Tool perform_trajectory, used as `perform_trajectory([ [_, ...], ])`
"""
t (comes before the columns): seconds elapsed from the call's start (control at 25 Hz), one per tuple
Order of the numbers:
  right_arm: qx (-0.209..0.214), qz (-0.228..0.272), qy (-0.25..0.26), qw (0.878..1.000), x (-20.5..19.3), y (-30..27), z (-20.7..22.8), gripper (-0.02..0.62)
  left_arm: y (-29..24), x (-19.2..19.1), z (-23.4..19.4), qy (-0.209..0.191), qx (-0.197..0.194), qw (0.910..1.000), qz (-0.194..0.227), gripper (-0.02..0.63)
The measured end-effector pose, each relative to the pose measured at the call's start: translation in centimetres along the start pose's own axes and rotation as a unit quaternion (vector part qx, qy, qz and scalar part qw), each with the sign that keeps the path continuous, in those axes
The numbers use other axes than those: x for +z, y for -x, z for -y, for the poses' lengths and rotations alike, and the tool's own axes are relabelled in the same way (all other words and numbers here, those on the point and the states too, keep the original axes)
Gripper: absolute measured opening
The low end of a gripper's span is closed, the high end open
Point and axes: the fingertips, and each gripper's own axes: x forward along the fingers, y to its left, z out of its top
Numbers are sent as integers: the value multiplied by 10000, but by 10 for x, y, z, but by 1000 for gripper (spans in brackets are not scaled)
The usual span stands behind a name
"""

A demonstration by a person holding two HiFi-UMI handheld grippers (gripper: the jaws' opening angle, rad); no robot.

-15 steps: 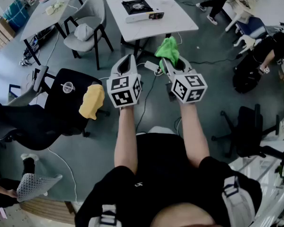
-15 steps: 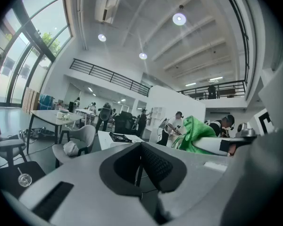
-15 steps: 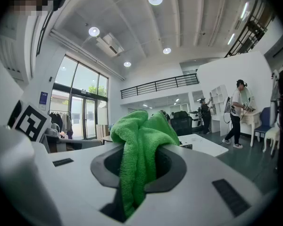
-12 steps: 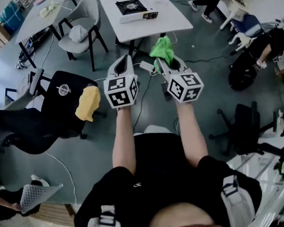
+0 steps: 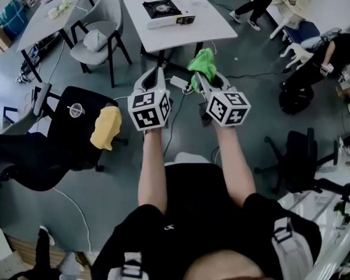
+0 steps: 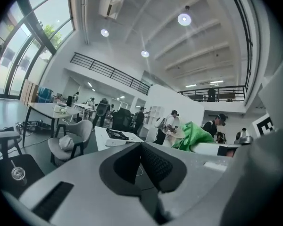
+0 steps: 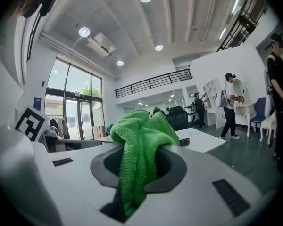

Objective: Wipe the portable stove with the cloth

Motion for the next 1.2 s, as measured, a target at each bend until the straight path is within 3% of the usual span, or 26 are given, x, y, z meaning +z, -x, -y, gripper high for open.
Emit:
perform_trajectory([
  [0.36, -161, -141, -43, 9998, -6, 10, 22, 60, -14, -10, 5, 239, -95, 9996, -94, -2],
  [0.56, -206, -89, -313, 9993, -6, -6, 42, 60, -29, -8, 9, 9, -149, 9998, -119, -2],
  [0.84, 313, -282, -173, 9990, -14, -56, 30, 60, -52, -8, -27, 46, 302, 9992, -254, -2],
  [1.2, 327, -773, -464, 9954, -45, -119, 87, 60, -131, -53, -57, 320, 581, 9947, -780, -2],
])
